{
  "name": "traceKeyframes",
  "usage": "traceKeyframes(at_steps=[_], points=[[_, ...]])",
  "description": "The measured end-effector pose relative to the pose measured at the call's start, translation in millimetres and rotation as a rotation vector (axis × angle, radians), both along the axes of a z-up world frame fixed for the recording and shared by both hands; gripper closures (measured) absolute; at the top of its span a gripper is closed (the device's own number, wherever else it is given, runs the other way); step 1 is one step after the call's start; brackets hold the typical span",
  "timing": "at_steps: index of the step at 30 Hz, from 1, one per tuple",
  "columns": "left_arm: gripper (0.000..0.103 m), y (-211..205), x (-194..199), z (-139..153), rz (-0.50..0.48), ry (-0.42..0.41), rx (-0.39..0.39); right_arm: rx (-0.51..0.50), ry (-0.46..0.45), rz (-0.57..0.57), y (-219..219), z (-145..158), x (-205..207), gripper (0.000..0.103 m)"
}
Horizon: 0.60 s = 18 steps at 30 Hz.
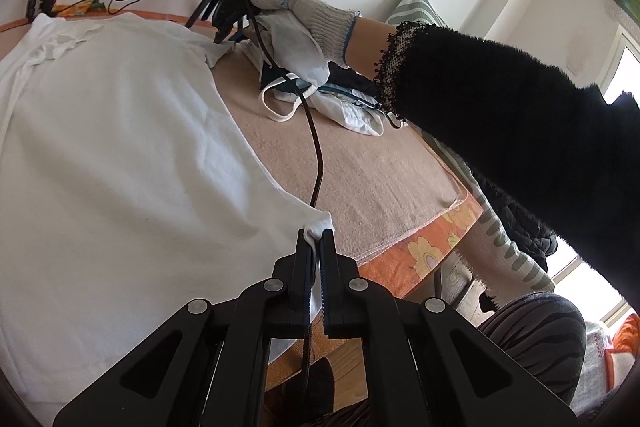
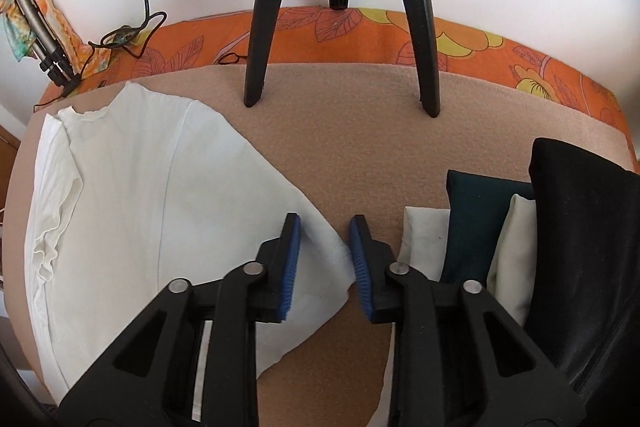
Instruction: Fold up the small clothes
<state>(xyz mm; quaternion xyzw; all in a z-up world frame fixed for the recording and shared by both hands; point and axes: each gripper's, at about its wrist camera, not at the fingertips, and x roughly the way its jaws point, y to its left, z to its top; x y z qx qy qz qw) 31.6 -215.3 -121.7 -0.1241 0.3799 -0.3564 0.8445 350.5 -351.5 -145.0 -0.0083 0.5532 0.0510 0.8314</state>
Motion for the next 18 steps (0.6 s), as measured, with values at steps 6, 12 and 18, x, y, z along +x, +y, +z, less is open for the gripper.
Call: traceKeyframes(at_steps=[6,12,18], points=[[0.101,10,-1,-3,0.023,0.016,-0.036,-0.052,-0.035,0.026,16,9,-1,0.099],[0.101,24,-1,-4,0.063,0.026,-0.074,-0.005,-0.092,0.003,24,47,0,0.1],[0.101,36,-5,-2,0.092,0.017,-0.092,0.014,-0.121,-0.009,42,77,3,0.1]])
